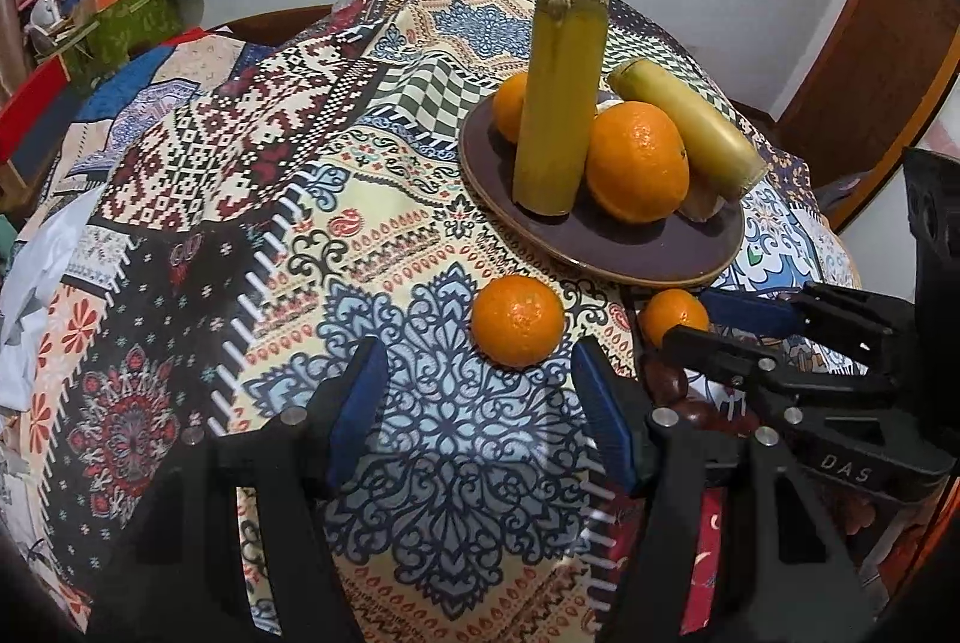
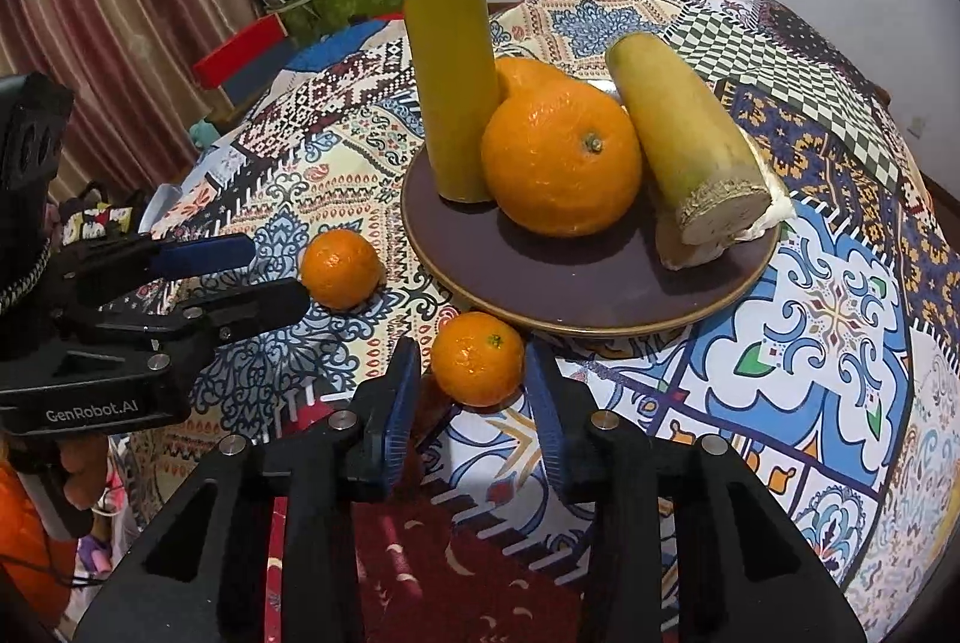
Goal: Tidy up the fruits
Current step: 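Grasp a small mandarin with right tool while left tool approaches another mandarin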
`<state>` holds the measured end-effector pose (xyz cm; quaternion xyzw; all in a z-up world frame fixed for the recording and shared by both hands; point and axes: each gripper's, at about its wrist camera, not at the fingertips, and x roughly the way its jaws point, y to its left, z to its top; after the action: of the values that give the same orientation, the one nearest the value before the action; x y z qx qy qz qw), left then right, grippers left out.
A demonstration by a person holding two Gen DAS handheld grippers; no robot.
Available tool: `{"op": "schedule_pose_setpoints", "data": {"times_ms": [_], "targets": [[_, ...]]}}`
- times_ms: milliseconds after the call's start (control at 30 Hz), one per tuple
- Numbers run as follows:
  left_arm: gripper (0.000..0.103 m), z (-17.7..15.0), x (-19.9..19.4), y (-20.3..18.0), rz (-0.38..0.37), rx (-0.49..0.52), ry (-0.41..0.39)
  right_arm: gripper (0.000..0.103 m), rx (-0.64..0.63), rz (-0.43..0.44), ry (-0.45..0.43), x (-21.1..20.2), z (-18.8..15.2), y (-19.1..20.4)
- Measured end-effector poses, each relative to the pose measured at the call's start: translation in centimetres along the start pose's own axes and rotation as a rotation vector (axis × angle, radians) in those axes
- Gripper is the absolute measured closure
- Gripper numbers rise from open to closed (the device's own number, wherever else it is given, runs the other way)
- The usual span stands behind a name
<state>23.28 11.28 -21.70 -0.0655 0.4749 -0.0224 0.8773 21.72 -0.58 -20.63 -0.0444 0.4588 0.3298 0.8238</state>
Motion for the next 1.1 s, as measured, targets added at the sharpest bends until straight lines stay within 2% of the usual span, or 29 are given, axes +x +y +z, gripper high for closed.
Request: {"op": "schedule_pose_setpoints", "data": {"times_ms": [133, 367, 433, 767, 800, 833, 1100], "targets": [[0.050, 0.3, 0.6, -0.5, -0.001, 0.016, -0.007, 0.073, 0.003, 0.010, -0.005, -0.1, -0.1, -0.1], [0.059, 0.6, 1.6, -1.1, -0.001, 0.021, -0.006, 0.073, 0.003, 0.011, -0.021, -0.7, -0.2, -0.1], [0.069, 0.6, 1.7, -1.4, -0.011, 0.027, -0.008, 0.074, 0.003, 0.010, -0.030, -1.0, -0.2, -0.1], [0.070, 0.6, -0.4, -2.0, 0.009, 0.044, -0.033, 0.074, 0.007, -0.022, -0.092, -3.4, 0.1, -0.5], [0.073, 0.6, -0.7, -2.1, 0.010, 0.045, -0.039, 0.074, 0.007, -0.027, -0.099, -3.6, 0.2, -0.6], [0.080, 0.7, -1.1, -2.2, 0.009, 0.047, -0.047, 0.074, 0.006, -0.033, -0.108, -3.9, 0.3, -0.7], [0.081, 1.6, -2.8, -3.4, 0.025, 0.074, -0.089, 0.074, 0.005, -0.062, -0.158, -5.2, 0.8, -1.3]]}}
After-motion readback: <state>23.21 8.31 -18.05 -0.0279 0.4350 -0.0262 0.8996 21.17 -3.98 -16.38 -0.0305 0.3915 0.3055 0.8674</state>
